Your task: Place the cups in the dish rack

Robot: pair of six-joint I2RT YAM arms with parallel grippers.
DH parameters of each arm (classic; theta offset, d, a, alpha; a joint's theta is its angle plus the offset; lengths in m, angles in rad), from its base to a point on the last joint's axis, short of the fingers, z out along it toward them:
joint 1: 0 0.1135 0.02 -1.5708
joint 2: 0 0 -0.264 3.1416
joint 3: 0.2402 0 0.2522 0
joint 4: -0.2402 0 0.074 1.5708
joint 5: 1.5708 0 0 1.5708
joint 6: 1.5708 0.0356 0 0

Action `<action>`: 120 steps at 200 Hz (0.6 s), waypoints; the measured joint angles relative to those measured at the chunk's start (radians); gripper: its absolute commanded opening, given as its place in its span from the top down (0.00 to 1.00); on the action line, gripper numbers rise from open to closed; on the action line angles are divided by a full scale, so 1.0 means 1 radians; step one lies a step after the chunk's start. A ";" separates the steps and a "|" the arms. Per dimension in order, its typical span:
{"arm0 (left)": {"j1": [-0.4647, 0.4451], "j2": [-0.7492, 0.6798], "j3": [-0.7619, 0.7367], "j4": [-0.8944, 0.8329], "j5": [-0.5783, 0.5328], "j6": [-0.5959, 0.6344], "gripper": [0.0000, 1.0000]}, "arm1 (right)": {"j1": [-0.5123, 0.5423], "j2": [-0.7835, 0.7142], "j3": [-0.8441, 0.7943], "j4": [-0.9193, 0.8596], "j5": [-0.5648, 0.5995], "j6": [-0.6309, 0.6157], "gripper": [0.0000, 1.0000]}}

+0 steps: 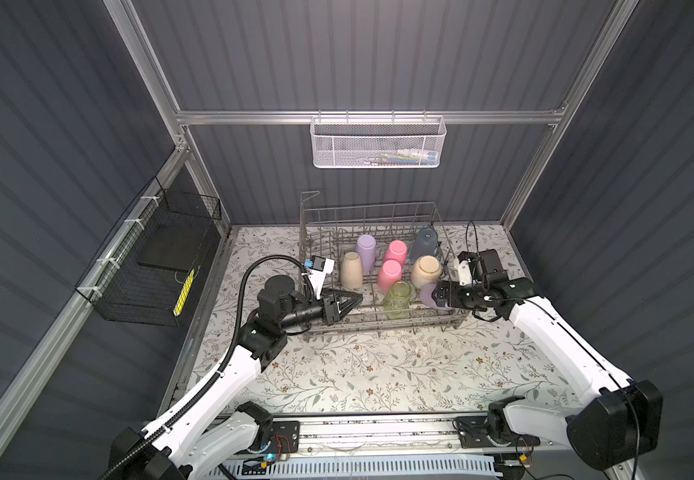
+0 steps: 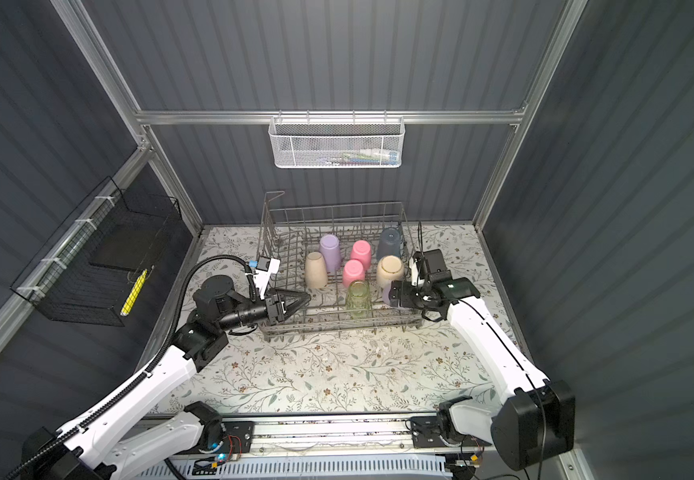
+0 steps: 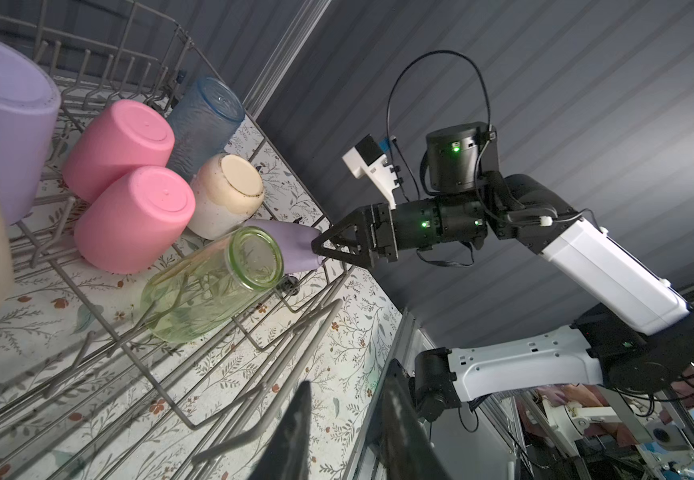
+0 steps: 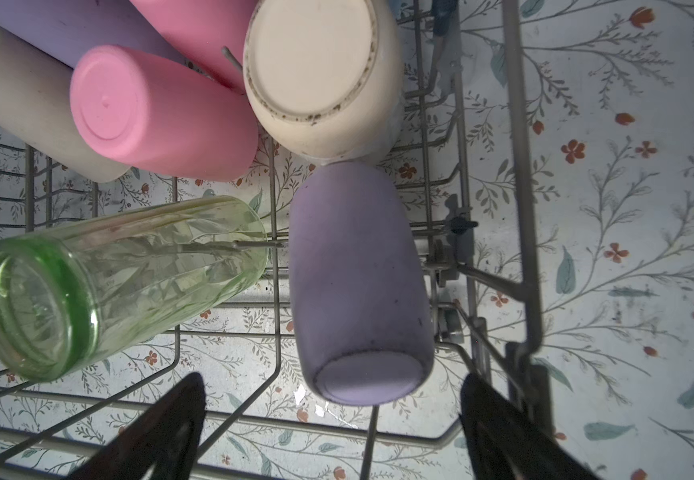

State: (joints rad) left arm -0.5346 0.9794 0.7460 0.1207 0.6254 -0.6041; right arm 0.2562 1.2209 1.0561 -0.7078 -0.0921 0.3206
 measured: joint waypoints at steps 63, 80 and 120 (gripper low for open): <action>0.024 -0.039 0.172 -0.282 -0.256 0.124 0.62 | -0.115 -0.159 0.035 -0.018 0.013 -0.022 0.05; 0.052 -0.066 0.226 -0.342 -0.359 0.166 0.61 | -0.171 -0.183 0.036 -0.011 0.006 -0.028 0.05; 0.209 -0.084 0.259 -0.406 -0.532 0.232 0.54 | -0.277 -0.187 -0.021 0.074 -0.017 -0.011 0.05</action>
State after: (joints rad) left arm -0.3256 0.8959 1.0054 -0.2852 0.0937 -0.3717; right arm -0.0212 1.0336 1.0355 -0.6338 -0.1093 0.3092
